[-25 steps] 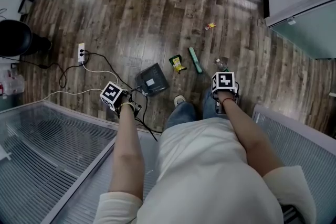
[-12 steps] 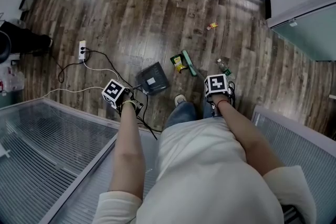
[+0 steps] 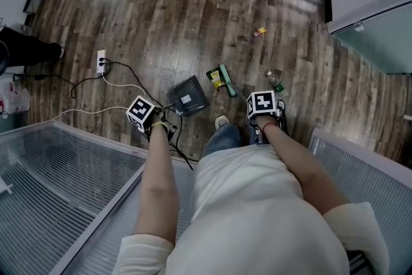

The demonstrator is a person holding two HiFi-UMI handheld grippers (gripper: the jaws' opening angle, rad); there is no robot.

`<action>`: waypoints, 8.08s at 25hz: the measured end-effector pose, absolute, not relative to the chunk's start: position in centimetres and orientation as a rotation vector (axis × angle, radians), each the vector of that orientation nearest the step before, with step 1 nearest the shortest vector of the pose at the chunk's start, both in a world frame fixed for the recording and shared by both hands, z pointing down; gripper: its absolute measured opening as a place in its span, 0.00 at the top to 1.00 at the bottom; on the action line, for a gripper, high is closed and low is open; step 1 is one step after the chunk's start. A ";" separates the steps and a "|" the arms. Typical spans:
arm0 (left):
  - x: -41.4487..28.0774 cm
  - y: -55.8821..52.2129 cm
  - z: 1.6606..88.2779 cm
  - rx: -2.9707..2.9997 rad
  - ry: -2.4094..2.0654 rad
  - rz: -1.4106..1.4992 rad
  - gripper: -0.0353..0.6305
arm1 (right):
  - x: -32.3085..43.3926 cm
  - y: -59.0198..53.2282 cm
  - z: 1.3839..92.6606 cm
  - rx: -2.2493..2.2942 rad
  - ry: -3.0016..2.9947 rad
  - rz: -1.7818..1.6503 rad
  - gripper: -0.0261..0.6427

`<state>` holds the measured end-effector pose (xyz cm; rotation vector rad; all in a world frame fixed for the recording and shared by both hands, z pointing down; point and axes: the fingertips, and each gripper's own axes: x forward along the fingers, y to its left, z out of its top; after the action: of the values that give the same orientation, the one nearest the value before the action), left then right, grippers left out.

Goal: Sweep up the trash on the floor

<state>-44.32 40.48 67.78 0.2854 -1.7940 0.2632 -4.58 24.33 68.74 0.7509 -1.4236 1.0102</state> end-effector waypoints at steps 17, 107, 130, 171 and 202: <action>-44.5 41.2 67.9 0.291 -1.802 0.263 0.82 | -7.6 28.2 68.5 0.649 -1.421 1.047 0.82; -29.9 34.4 67.3 0.463 -1.767 0.234 0.82 | 5.6 23.8 65.7 0.679 -1.482 1.179 0.82; -20.4 28.5 66.8 0.437 -1.760 0.169 0.82 | 18.3 13.8 64.2 0.988 -1.496 1.459 0.82; -12.0 19.8 67.0 0.461 -1.768 0.197 0.82 | 36.0 5.4 65.8 1.204 -1.349 1.226 0.82; -13.1 18.2 67.4 0.458 -1.768 0.199 0.82 | 30.6 9.3 67.8 0.933 -1.291 1.222 0.82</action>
<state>-13.12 18.23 67.41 0.4582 -1.7681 0.1991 30.63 9.34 67.81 0.9325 -1.2913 1.2219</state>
